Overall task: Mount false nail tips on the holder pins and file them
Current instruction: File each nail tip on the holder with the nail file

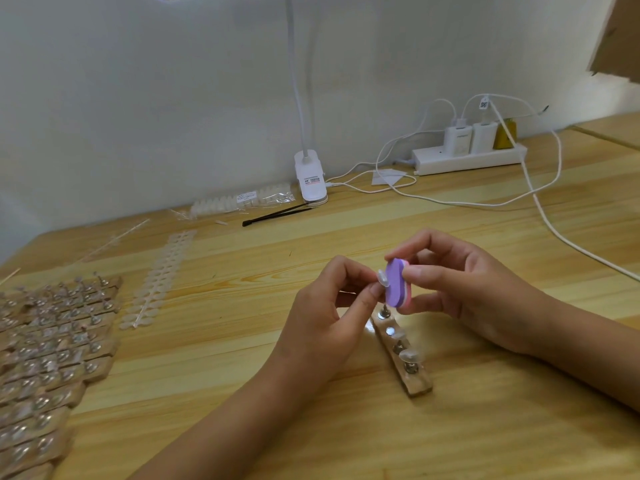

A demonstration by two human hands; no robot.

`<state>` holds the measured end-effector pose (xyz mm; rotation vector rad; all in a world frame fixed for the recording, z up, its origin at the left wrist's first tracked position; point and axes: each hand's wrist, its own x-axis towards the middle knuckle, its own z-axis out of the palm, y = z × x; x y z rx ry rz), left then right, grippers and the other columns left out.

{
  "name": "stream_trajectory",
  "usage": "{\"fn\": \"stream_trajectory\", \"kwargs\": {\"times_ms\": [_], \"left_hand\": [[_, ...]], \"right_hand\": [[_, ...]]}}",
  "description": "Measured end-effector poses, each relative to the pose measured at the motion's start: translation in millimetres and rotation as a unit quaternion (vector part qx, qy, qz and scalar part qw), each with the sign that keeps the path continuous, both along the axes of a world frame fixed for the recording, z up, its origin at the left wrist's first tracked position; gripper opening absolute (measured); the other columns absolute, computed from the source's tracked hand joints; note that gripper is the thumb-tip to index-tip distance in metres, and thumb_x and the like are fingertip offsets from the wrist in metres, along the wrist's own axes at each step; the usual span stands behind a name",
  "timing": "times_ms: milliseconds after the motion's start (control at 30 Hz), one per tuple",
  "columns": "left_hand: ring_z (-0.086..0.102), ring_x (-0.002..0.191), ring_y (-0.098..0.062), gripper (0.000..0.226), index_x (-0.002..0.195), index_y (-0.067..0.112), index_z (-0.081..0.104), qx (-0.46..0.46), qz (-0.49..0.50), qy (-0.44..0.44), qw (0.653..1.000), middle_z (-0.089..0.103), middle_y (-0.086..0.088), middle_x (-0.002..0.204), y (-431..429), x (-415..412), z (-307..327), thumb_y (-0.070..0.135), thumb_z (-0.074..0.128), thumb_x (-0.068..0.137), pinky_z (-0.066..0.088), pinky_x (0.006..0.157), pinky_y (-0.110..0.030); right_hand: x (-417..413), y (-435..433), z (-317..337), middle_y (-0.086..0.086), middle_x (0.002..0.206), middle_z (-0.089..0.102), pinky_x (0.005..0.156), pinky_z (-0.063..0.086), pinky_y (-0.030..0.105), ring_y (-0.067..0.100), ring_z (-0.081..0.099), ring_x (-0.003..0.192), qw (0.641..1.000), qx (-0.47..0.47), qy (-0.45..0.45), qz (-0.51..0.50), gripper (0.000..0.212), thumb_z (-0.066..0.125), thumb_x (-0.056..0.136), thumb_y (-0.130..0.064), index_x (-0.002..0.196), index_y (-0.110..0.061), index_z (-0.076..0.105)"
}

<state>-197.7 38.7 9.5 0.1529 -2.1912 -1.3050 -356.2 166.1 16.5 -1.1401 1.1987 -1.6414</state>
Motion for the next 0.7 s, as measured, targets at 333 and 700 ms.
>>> {"fn": "stream_trajectory", "kwargs": {"times_ms": [333, 700], "left_hand": [[0.068, 0.082, -0.007, 0.005, 0.092, 0.015, 0.063, -0.019, 0.008, 0.003, 1.0, 0.07, 0.006, 0.087, -0.1, 0.1, -1.1, 0.01, 0.064, 0.092, 0.052, 0.076, -0.019], [0.069, 0.082, -0.012, 0.003, 0.092, 0.016, 0.063, -0.015, 0.0, 0.016, 1.0, 0.071, 0.004, 0.086, -2.1, -0.7, -1.1, 0.014, 0.065, 0.091, 0.051, 0.074, -0.019]], "right_hand": [[-2.4, -0.3, 1.0, 0.001, 0.097, 0.071, 0.074, 0.057, 0.026, 0.015, 0.07, 0.092, 1.0, 0.019, 0.013, -0.015, 0.026, 0.074, 0.085, -0.027, 0.109, -0.02, 0.072], [2.1, 1.9, 4.3, 0.002, 0.093, 0.072, 0.07, 0.056, 0.023, 0.011, 0.069, 0.086, 0.999, 0.04, -0.012, -0.006, 0.024, 0.075, 0.082, -0.025, 0.105, -0.016, 0.074]]}}
